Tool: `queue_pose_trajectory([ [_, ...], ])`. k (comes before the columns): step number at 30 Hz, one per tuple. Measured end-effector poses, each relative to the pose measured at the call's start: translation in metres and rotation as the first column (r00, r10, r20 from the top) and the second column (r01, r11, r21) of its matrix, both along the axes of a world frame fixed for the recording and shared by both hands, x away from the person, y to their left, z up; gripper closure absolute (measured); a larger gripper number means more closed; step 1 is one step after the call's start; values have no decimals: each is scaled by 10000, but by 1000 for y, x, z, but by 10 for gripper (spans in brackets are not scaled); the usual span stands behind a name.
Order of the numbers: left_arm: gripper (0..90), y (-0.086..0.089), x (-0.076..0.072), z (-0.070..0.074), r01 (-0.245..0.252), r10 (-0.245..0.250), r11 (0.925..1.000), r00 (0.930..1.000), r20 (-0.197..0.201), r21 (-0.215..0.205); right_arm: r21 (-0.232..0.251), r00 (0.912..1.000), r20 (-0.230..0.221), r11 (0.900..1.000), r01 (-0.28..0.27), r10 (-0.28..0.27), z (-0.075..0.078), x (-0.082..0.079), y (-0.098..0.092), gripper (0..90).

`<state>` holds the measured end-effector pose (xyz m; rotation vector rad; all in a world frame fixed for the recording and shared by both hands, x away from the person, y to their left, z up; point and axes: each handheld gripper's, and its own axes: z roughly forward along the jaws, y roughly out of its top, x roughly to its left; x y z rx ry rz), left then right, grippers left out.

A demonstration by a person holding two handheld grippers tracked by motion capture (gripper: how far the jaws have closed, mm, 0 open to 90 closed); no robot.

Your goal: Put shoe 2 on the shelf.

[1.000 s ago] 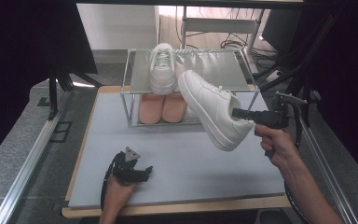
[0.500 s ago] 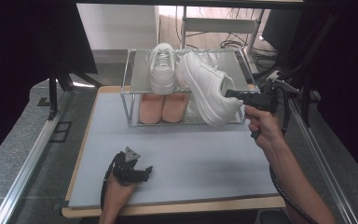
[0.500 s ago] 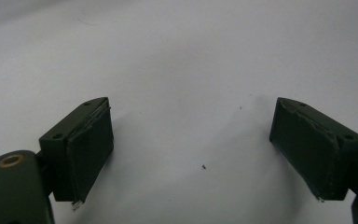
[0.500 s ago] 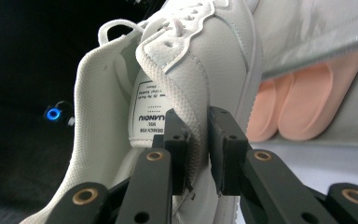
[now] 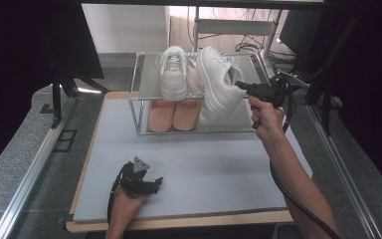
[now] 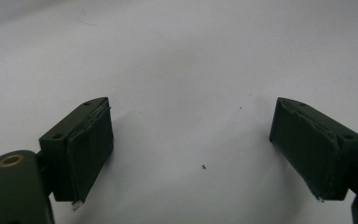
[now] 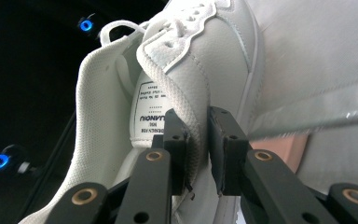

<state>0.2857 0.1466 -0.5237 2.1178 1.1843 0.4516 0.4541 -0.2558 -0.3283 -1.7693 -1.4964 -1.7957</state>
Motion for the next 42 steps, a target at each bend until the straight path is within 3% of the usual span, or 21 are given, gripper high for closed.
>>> queue_pose_trajectory([
  [12,135,0,0,0,-2,2,10000,10000,8,-28,-341,9962,-125,9958,852,-857,0,26,26,760],
  [15,135,0,0,0,0,0,10000,10000,10,-19,-641,9953,-52,9933,959,-964,4,29,33,726],
  [18,136,0,0,0,5,-5,10000,10000,18,-13,-955,9960,128,9914,892,-884,7,30,38,698],
  [22,136,0,0,0,8,-8,10000,10000,15,-8,-942,9979,417,9941,542,-504,8,32,44,630],
  [25,136,0,0,0,4,-4,10000,10000,16,-14,-822,9981,540,9960,336,-292,8,33,47,598],
  [28,136,0,0,0,3,-3,10000,10000,15,-18,-374,9988,456,9992,168,-151,7,33,41,585],
  [31,136,0,0,0,4,-4,10000,10000,16,-13,-262,9981,595,9995,165,-149,8,30,34,569],
  [38,136,0,0,0,-3,3,10000,10000,25,-18,-694,9935,1013,9965,-458,527,9,20,21,552],
  [42,136,0,0,0,2,-2,10000,10000,18,-13,-1191,9878,1328,9907,-657,815,9,12,17,551],
])
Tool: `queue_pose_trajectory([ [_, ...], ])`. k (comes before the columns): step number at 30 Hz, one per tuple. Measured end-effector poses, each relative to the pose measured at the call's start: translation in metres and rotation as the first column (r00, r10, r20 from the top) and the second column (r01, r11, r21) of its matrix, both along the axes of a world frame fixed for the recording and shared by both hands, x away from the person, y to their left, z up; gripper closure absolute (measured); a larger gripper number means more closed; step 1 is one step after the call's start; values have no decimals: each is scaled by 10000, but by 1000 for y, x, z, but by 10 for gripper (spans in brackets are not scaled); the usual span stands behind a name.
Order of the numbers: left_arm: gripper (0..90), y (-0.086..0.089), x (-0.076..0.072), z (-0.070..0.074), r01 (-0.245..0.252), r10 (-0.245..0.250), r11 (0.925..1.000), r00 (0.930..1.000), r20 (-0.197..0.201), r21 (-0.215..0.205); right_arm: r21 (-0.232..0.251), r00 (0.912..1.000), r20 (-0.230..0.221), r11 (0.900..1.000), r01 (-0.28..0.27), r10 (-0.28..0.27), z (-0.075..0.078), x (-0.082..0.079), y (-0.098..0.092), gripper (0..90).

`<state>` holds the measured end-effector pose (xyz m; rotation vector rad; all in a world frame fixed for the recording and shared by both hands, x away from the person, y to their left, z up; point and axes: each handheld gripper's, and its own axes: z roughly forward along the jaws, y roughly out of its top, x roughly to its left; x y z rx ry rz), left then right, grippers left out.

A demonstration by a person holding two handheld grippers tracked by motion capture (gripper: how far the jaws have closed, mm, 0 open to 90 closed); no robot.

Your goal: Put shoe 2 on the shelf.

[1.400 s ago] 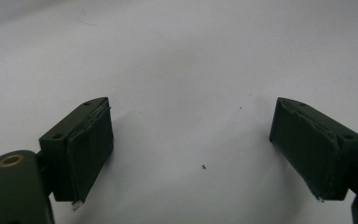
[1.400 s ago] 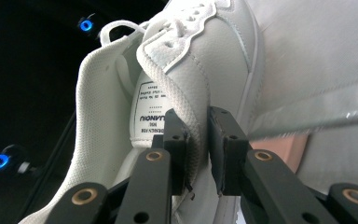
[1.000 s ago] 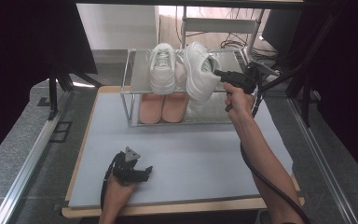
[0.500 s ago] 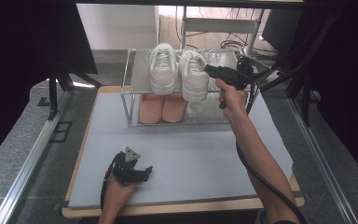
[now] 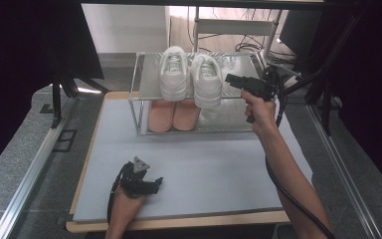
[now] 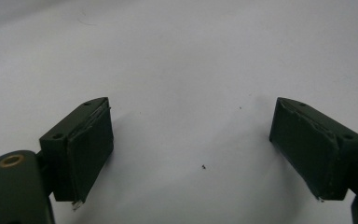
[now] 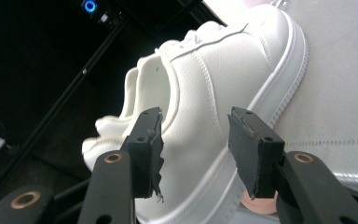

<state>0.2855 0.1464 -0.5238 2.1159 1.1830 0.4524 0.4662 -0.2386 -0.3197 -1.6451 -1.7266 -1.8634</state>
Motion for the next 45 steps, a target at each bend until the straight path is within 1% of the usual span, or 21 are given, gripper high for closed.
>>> queue_pose_trajectory([
  [2,136,0,0,0,-7,7,10000,10000,11,-10,38,9998,152,9999,-138,138,-1,-3,-1,553],
  [5,136,0,0,0,-2,2,10000,10000,-3,-1,-193,9986,407,9993,-334,342,-2,-9,-3,559],
  [9,136,0,0,0,-2,2,10000,10000,-3,1,-192,9967,581,9983,-556,566,-6,-16,-5,567],
  [10,136,0,0,0,2,-2,10000,10000,-4,3,-240,9962,605,9978,-620,634,-7,-18,-5,569],
  [13,136,0,0,0,-13,13,10000,10000,13,-24,-586,9934,730,9947,-843,885,-10,-23,-4,570],
  [15,136,0,0,0,-8,8,10000,10000,1,-17,-665,9917,828,9935,-926,980,-12,-26,-3,586],
  [18,137,0,0,0,-5,5,10000,10000,0,-4,-874,9891,949,9907,-1047,1129,-18,-31,-2,641],
  [25,136,0,0,0,-5,5,10000,10000,10,-13,-989,9828,946,9838,-1493,1587,-32,-38,2,773],
  [29,137,0,0,0,-6,6,10000,10000,12,-14,-1061,9820,901,9820,-1563,1660,-37,-41,6,850],
  [32,136,0,0,0,-6,6,10000,10000,5,-4,-1304,9814,982,9798,-1515,1648,-41,-43,11,900],
  [36,137,0,0,0,-7,7,10000,10000,8,-2,-1455,9806,1083,9784,-1467,1631,-44,-45,17,900],
  [38,136,0,0,0,-5,5,10000,10000,7,-3,-1446,9797,1025,9770,-1565,1721,-45,-46,19,900],
  [41,137,0,0,0,-3,3,10000,10000,7,-1,-1578,9799,1076,9760,-1497,1677,-47,-46,21,900],
  [45,137,0,0,0,-3,3,10000,10000,7,0,-1659,9788,1243,9760,-1410,1626,-47,-46,22,900],
])
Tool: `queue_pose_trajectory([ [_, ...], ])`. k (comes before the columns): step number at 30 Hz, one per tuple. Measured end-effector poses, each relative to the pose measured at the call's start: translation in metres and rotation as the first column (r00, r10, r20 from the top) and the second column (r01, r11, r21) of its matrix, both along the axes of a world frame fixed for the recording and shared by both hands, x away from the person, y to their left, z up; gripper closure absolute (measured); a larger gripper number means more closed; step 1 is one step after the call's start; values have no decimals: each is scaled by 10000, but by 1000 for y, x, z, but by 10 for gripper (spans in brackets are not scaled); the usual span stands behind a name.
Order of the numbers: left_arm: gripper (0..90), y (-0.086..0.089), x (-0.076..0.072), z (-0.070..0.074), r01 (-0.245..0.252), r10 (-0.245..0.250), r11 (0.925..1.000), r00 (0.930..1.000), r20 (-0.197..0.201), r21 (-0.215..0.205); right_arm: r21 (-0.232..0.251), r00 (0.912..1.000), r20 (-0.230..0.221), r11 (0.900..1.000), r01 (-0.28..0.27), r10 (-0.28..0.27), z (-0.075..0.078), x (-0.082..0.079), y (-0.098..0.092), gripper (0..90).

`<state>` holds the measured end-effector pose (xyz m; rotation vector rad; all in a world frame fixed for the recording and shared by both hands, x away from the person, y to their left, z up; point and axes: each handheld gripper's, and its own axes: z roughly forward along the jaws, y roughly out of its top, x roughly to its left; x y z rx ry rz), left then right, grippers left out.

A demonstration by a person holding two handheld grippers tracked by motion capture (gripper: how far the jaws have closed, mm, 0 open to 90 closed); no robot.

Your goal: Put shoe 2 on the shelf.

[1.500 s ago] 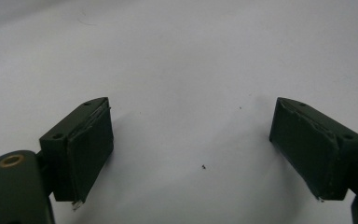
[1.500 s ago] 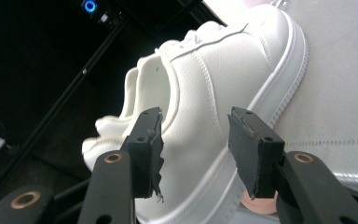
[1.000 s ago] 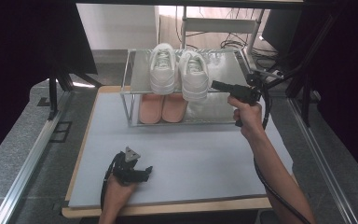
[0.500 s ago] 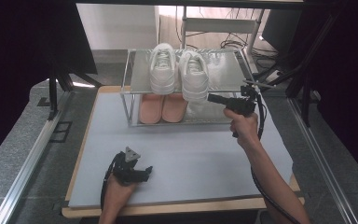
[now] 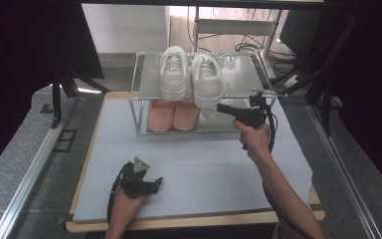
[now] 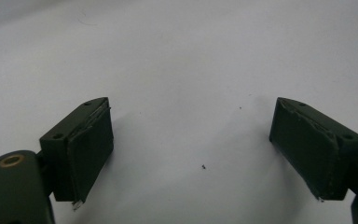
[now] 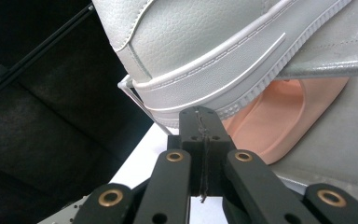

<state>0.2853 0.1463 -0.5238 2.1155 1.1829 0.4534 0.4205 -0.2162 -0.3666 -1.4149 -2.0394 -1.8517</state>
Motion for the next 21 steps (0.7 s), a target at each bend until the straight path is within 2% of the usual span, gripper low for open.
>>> queue_pose_trajectory([
  [7,136,0,0,0,-3,3,10000,10000,-1,2,-169,9999,125,9998,116,-114,0,2,4,900],
  [10,136,0,0,0,-2,2,10000,10000,-5,-4,-97,9998,166,9998,150,-148,0,5,6,900],
  [12,137,0,0,0,7,-7,10000,10000,-8,0,-240,9996,179,9995,228,-223,0,7,9,900],
  [17,136,0,0,0,25,-25,10000,10000,-19,31,-75,9995,156,9996,269,-267,-2,14,11,900],
  [18,136,0,0,0,32,-32,10000,10000,-17,34,-275,9994,129,9991,337,-333,-2,15,12,900],
  [21,136,0,0,0,7,-7,10000,10000,-24,22,-24,9993,100,9994,351,-351,-3,18,13,900],
])
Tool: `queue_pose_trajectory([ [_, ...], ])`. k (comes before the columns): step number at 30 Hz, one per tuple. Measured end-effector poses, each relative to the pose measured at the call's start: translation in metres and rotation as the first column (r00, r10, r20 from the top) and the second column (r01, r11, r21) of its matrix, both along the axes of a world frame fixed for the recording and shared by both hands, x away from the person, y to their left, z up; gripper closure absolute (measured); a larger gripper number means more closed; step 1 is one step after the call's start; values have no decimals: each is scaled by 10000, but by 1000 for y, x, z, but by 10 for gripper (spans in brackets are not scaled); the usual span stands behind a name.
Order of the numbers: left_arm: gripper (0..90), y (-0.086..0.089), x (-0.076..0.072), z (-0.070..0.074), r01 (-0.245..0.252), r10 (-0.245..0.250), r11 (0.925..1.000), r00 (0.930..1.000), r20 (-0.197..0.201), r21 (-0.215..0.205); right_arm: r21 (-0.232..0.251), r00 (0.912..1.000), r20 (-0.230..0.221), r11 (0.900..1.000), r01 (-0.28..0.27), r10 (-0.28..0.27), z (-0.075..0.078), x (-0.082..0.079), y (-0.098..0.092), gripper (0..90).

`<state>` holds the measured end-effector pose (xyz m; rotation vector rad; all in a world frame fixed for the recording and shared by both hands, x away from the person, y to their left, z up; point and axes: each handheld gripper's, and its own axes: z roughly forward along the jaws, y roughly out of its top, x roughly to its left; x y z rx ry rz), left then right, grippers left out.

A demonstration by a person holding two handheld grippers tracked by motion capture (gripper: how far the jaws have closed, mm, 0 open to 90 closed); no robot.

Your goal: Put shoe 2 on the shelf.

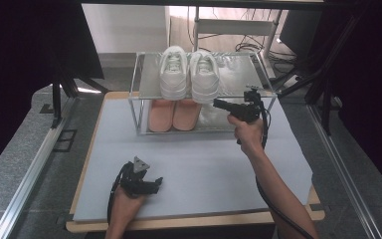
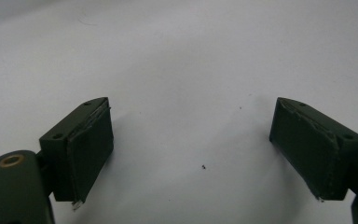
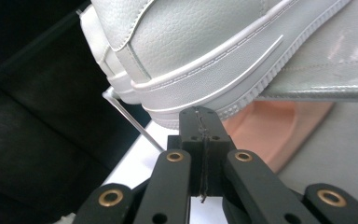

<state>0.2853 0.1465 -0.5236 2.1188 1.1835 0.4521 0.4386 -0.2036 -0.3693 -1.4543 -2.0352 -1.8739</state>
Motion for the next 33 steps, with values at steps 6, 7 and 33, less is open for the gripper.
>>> queue_pose_trajectory([
  [6,136,0,0,0,-2,2,10000,10000,-9,-23,-261,9999,15,9996,110,-110,-1,5,4,900],
  [7,136,0,0,0,-2,2,10000,10000,-13,-26,-321,9998,75,9994,160,-158,-1,5,5,900],
  [33,136,0,0,0,3,-3,10000,10000,2,-27,-639,9992,354,9977,223,-201,0,10,22,900],
])
